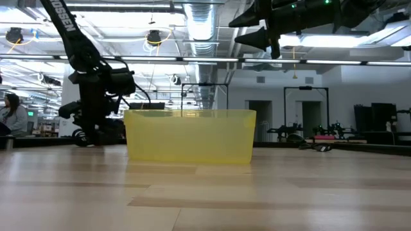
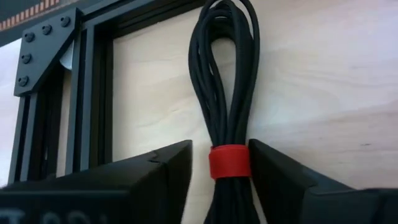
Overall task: Pick and place USB-C Cables
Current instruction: Put the top left black charger cable into the yellow bin
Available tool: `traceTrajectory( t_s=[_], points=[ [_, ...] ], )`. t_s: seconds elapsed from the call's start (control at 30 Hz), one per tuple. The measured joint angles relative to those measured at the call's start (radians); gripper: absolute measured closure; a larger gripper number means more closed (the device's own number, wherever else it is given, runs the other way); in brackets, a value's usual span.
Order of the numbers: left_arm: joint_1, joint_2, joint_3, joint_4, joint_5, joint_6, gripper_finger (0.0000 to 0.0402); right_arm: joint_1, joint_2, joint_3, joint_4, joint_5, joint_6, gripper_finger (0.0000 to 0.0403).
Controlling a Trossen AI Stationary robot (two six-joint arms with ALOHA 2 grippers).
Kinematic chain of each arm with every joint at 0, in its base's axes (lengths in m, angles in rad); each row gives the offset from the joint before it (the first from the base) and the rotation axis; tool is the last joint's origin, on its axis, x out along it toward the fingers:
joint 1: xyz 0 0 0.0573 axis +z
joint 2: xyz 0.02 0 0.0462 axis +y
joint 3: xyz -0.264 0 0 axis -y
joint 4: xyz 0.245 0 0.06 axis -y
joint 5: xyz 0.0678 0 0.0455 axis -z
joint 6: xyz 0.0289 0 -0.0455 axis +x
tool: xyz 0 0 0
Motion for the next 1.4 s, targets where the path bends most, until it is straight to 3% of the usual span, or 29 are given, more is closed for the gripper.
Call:
traceTrajectory(
  t_s=[0.3,0.6,0.83,1.4],
  points=[
    [0.000,0.001,0.000,-0.005,-0.008,0.011,0.0365,0.000,0.000,0.000,0.015,0.000,-0.002,0.0158],
    [-0.019,0.020,-0.009,0.008,-0.036,0.026,0.0339,-0.007,0.000,0.000,0.015,-0.001,-0.010,0.0158],
    [-0.054,0.028,-0.013,0.015,-0.045,0.027,0.0339,-0.005,0.000,0.000,0.014,-0.001,-0.010,0.0159],
    [-0.265,0.031,-0.003,0.051,-0.034,0.121,0.0355,-0.013,0.001,0.000,-0.089,0.000,-0.010,0.0159]
  ],
)
